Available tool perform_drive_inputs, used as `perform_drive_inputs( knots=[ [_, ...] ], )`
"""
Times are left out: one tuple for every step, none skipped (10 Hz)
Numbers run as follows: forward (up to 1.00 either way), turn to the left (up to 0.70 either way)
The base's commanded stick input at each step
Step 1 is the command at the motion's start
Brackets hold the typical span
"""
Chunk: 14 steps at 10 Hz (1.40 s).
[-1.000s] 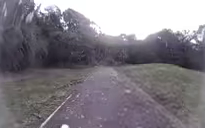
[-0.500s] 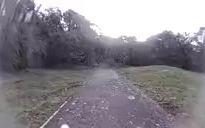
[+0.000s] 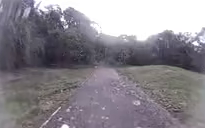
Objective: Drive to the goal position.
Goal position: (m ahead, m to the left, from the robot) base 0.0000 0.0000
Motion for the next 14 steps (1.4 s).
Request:
perform_drive_inputs(
  knots=[
    [0.5, 0.0],
    [0.5, 0.0],
    [0.5, 0.0],
    [0.5, 0.0],
    [0.5, 0.0],
    [0.5, 0.0],
    [0.5, 0.0],
    [0.5, 0.0],
    [0.5, 0.0],
    [0.5, 0.0],
    [0.5, 0.0],
    [0.5, 0.0],
    [0.5, 0.0],
    [0.5, 0.0]
  ],
)
